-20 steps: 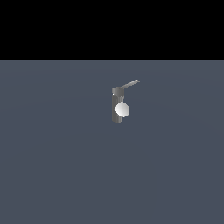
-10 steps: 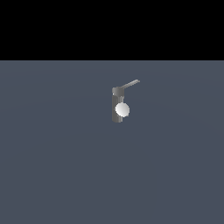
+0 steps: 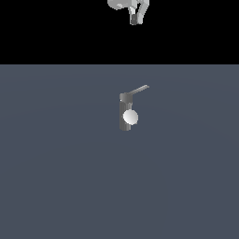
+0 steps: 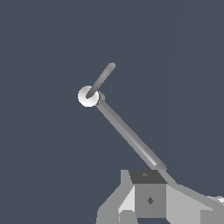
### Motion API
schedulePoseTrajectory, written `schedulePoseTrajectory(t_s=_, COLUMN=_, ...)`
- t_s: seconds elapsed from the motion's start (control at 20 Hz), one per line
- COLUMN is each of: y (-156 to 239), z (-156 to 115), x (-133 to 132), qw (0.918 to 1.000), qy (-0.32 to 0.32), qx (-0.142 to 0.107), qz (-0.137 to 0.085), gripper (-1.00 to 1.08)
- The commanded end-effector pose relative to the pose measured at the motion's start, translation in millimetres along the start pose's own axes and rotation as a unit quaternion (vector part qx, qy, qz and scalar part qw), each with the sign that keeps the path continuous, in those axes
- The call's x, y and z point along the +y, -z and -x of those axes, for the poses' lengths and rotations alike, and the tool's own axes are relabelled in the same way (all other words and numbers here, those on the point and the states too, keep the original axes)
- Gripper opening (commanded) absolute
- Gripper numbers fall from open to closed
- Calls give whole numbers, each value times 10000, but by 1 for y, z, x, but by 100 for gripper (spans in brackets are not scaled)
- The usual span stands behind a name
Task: Turn on the faucet by rotating a designated handle.
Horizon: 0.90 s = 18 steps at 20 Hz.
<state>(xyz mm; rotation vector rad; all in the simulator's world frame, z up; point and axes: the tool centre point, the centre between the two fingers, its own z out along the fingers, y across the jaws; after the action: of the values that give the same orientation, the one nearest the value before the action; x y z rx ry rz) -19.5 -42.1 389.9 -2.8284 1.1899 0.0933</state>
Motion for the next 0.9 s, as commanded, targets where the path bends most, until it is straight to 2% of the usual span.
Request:
schedulePoseTrajectory(t_s=0.0, y=-14, z=-18, x=-9, qw=9993, qy=-382, qx=8, qz=-16, gripper=-100)
schedulePoseTrajectory(t_s=0.2, y=-39, z=-47, x=-22, qw=9952, qy=-978, qx=35, qz=-23, gripper=-100)
schedulePoseTrajectory(t_s=0.4, y=-66, z=-75, x=-32, qw=9876, qy=-1566, qx=81, qz=-20, gripper=-100)
schedulePoseTrajectory(t_s=0.85, y=-134, z=-132, x=-49, qw=9595, qy=-2805, qx=253, qz=12, gripper=-100)
